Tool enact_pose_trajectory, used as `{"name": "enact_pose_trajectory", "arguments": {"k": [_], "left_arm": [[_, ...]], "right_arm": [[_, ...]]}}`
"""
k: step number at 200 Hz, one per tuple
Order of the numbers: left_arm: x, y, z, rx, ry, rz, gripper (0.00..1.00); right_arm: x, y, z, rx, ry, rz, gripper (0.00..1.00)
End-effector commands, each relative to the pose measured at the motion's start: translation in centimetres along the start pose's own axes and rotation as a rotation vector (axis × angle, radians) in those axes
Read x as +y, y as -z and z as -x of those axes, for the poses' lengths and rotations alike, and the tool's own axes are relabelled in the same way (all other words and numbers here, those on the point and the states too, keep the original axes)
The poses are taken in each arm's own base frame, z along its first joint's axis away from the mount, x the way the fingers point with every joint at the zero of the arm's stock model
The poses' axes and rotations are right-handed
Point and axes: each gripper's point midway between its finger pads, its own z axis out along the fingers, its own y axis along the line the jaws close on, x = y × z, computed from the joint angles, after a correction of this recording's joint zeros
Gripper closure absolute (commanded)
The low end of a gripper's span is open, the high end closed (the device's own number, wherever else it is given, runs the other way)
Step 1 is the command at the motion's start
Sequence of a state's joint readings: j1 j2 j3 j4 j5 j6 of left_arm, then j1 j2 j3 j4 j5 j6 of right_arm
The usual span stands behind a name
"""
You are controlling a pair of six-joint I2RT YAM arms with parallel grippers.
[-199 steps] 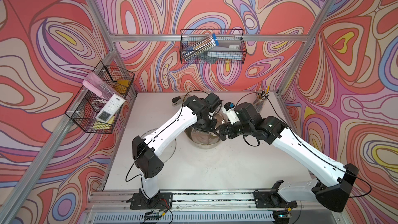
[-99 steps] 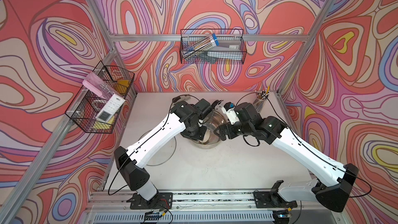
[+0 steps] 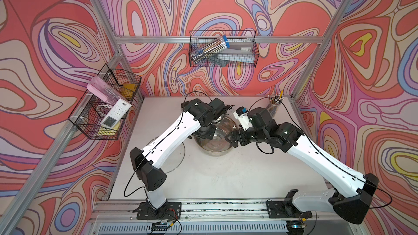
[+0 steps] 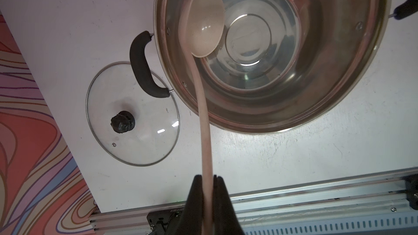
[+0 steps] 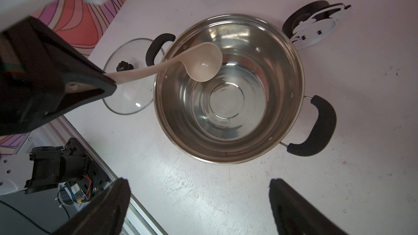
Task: Stir the soup with a spoon
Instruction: Stir the soup in the pan with a stick.
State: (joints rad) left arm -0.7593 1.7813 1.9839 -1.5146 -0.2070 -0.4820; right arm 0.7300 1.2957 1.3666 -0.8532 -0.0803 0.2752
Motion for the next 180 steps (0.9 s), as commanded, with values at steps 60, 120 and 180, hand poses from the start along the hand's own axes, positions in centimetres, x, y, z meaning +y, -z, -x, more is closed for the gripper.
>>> {"name": "enact_pose_trajectory", "arguments": {"k": [60, 120, 180], "left_arm": [[-5.6, 0.1, 4.3, -0.137, -0.004, -0.225, 1.00], [-7.7, 0.5, 1.3, -0.089, 0.021, -0.368, 1.00], [-5.4, 0.9, -3.2, -0.020, 0.049, -0.335, 1.00]], "right_arm": [[-0.8, 1.7, -1.0, -0.016, 0.004, -0.044, 0.02], [-0.8, 1.6, -0.9, -0.026, -0.001, -0.041, 0.02], [-0.3, 0.9, -0.8, -0.023, -0.008, -0.014, 0.02]]}}
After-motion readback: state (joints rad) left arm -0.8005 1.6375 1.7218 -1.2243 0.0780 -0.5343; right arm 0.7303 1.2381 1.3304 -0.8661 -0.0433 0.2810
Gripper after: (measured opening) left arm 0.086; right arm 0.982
